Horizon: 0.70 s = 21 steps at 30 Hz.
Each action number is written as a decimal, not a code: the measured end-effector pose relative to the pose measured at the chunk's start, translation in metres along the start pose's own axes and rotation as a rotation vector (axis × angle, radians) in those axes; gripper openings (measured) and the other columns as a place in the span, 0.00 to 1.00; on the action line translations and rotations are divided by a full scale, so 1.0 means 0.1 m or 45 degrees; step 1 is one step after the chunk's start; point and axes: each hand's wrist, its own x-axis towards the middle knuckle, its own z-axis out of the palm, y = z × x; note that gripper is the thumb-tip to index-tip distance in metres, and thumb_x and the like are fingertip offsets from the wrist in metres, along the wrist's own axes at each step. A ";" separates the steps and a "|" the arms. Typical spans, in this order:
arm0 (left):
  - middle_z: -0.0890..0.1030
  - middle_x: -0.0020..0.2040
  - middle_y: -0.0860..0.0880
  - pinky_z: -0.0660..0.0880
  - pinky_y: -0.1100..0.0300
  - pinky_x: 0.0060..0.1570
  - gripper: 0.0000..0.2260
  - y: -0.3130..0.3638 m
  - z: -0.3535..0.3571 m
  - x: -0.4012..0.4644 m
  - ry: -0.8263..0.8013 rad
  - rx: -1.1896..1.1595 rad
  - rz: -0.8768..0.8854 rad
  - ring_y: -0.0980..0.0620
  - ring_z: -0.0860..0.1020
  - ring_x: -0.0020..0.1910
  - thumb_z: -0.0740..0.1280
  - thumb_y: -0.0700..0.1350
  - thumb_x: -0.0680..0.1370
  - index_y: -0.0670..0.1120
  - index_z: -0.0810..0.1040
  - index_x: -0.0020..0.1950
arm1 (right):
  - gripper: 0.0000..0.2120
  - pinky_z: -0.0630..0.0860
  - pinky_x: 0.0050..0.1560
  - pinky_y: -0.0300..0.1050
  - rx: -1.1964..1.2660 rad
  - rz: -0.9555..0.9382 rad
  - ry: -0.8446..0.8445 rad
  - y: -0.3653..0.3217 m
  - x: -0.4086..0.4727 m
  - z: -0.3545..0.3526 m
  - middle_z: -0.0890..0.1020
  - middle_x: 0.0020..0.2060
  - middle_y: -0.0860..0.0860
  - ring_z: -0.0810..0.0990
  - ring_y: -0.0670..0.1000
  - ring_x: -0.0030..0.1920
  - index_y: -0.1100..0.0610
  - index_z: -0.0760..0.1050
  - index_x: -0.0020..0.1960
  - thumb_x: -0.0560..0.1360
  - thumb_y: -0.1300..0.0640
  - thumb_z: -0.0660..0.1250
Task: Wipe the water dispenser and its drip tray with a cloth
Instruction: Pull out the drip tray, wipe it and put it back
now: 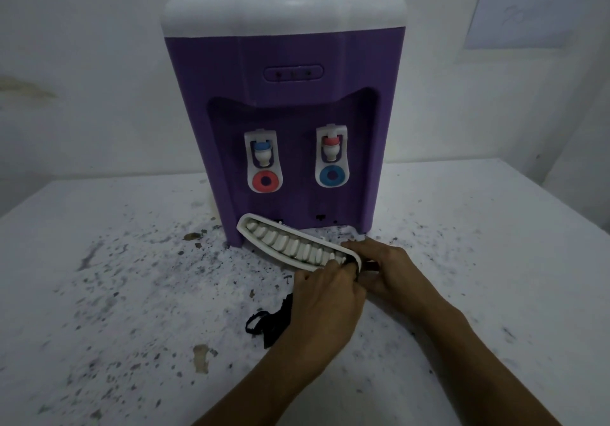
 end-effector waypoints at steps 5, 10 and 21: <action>0.70 0.39 0.55 0.60 0.59 0.42 0.10 -0.11 -0.03 -0.05 0.060 -0.061 0.146 0.55 0.68 0.36 0.55 0.46 0.78 0.49 0.75 0.51 | 0.21 0.74 0.55 0.32 0.053 0.052 -0.005 0.03 0.01 -0.02 0.82 0.53 0.44 0.78 0.38 0.53 0.48 0.77 0.61 0.70 0.61 0.73; 0.66 0.30 0.56 0.61 0.59 0.37 0.11 -0.24 -0.17 -0.04 0.049 -0.044 0.122 0.56 0.68 0.31 0.56 0.46 0.77 0.48 0.67 0.34 | 0.22 0.73 0.57 0.32 0.071 0.096 -0.004 0.05 0.02 -0.07 0.80 0.55 0.42 0.77 0.37 0.55 0.50 0.76 0.63 0.70 0.59 0.74; 0.74 0.55 0.49 0.70 0.55 0.53 0.21 -0.27 -0.19 -0.08 0.139 0.060 0.077 0.50 0.75 0.50 0.56 0.46 0.81 0.52 0.59 0.75 | 0.20 0.73 0.50 0.28 0.116 0.359 -0.056 0.04 -0.01 -0.04 0.79 0.50 0.35 0.77 0.35 0.50 0.42 0.73 0.60 0.71 0.55 0.72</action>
